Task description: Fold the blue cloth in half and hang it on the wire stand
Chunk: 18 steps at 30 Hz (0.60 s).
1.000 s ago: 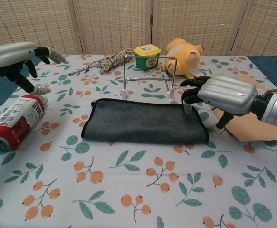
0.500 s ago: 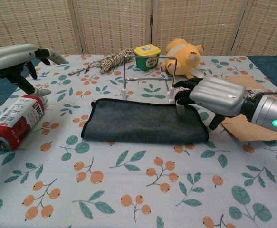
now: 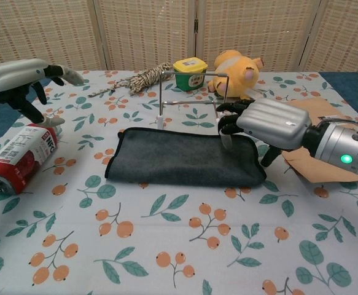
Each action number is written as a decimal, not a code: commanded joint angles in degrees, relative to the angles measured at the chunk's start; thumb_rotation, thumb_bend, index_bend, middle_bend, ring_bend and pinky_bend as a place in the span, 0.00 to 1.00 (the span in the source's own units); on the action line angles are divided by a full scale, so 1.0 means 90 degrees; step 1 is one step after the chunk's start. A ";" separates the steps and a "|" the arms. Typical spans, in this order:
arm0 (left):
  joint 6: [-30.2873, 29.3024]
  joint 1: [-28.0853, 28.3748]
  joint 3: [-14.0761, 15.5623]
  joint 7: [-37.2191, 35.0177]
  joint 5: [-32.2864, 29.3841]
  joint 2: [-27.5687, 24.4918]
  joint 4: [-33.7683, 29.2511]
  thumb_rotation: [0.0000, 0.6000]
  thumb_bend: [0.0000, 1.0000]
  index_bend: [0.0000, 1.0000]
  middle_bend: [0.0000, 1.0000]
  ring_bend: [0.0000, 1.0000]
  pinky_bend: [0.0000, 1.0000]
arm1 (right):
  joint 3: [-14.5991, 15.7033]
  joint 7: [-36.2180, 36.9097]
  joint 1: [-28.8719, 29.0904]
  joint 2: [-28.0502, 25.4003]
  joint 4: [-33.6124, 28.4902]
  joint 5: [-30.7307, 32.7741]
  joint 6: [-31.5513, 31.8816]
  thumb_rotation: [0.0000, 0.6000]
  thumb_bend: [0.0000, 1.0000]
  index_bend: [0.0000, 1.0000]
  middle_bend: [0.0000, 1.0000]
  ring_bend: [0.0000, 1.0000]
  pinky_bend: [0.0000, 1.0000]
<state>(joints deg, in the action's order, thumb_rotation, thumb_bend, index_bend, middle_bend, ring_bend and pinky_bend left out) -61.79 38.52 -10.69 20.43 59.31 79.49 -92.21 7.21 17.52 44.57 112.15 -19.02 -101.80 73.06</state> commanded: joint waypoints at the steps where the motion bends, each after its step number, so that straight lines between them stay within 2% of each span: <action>1: 0.0003 -0.0003 0.0005 0.0001 0.0000 0.0000 0.0000 1.00 0.28 0.15 0.15 0.15 0.36 | -0.0025 0.0045 0.0002 0.0038 0.0027 0.0032 0.0047 1.00 0.12 0.44 0.30 0.08 0.15; 18: 0.0119 0.0022 -0.0004 -0.0027 -0.0085 -0.0002 0.0045 1.00 0.28 0.15 0.14 0.14 0.35 | -0.0041 0.0326 -0.0011 0.0215 0.0391 0.0099 0.0313 1.00 0.32 0.50 0.36 0.16 0.15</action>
<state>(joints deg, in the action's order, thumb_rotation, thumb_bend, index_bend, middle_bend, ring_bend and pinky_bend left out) -60.72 38.71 -10.72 20.19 58.55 79.47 -91.81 6.81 20.33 44.49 113.97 -15.64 -100.92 75.74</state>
